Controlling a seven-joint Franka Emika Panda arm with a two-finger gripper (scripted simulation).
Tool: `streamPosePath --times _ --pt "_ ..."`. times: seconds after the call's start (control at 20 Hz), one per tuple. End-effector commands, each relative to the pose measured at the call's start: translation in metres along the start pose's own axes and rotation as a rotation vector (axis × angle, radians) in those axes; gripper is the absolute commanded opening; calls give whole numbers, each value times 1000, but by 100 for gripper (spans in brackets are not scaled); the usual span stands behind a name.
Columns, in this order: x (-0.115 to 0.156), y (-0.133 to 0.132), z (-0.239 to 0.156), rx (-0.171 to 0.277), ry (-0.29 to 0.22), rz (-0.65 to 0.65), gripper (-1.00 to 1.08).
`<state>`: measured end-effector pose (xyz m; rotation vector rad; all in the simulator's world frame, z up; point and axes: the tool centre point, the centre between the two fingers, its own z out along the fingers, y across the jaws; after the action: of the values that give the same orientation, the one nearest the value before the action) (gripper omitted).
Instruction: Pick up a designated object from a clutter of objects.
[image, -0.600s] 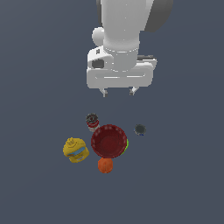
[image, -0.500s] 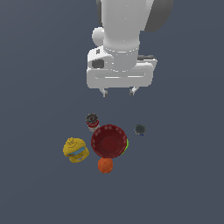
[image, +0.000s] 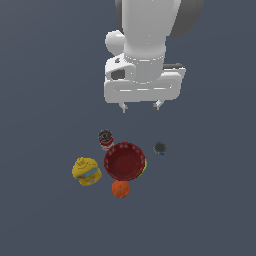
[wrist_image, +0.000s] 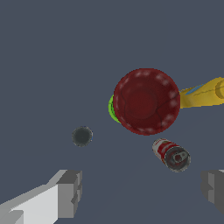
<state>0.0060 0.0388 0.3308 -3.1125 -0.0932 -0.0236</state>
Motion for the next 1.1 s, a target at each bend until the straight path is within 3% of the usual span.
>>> streamPosePath --times 0.0,0.55,1.05 --pt "0 0 0 1 1 1 100" --pt "6 -12 32 -12 -2 -24 100" --pt "8 -50 122 -36 -9 -102 100"
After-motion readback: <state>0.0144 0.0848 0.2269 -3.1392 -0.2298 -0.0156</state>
